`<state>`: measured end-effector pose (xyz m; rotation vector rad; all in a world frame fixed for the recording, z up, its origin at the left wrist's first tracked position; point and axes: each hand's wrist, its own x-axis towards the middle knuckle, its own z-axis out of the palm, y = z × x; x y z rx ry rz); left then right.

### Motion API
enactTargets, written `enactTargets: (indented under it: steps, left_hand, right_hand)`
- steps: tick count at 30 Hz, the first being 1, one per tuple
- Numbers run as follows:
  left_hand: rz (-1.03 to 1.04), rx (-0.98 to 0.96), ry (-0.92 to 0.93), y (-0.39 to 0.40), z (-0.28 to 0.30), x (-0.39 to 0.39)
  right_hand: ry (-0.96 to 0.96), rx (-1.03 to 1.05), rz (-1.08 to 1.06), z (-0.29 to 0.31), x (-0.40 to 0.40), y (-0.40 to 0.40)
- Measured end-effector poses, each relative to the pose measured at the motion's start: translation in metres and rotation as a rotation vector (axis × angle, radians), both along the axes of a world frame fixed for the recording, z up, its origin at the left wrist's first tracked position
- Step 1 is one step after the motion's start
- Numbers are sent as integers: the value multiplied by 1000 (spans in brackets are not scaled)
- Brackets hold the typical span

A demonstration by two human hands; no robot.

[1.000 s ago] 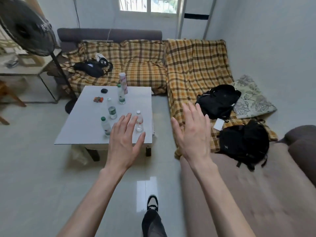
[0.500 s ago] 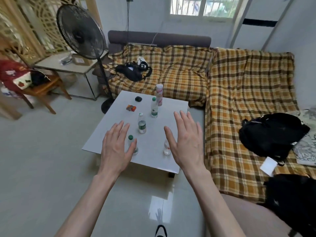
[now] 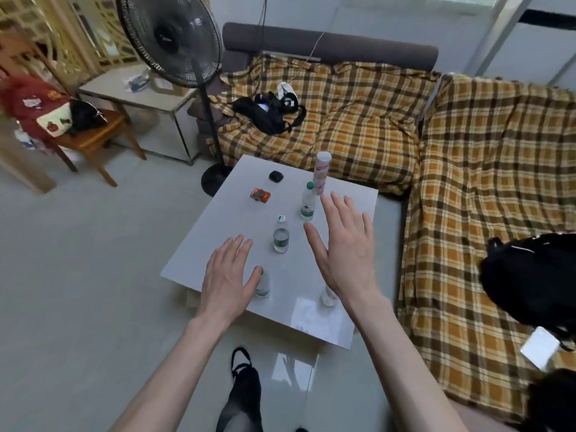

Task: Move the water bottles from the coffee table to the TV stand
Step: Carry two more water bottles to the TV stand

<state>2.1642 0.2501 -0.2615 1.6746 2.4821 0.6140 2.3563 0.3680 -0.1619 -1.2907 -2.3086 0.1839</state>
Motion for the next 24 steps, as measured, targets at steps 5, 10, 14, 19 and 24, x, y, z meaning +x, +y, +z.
enactTargets:
  steps: [5,10,14,19,24]
  left_hand:
    - [-77,-105,-22,42,-29,-35]
    - [-149,-192,-71,71,-57,-59]
    - [-195,-247,-115,87,-89,-70]
    - [-206,-384,-167,101,-127,-79]
    - [-128,-441,-206,115,-154,-84]
  right_hand:
    - [31,-56,20,-25,-43,42]
    - [-6,-113,14,-53,-80,71]
    - [-45,-165,-20,-76,-100,91]
    - [-109,-245,-10,-110,-116,111]
    - [-127,-307,28,-153,-129,136]
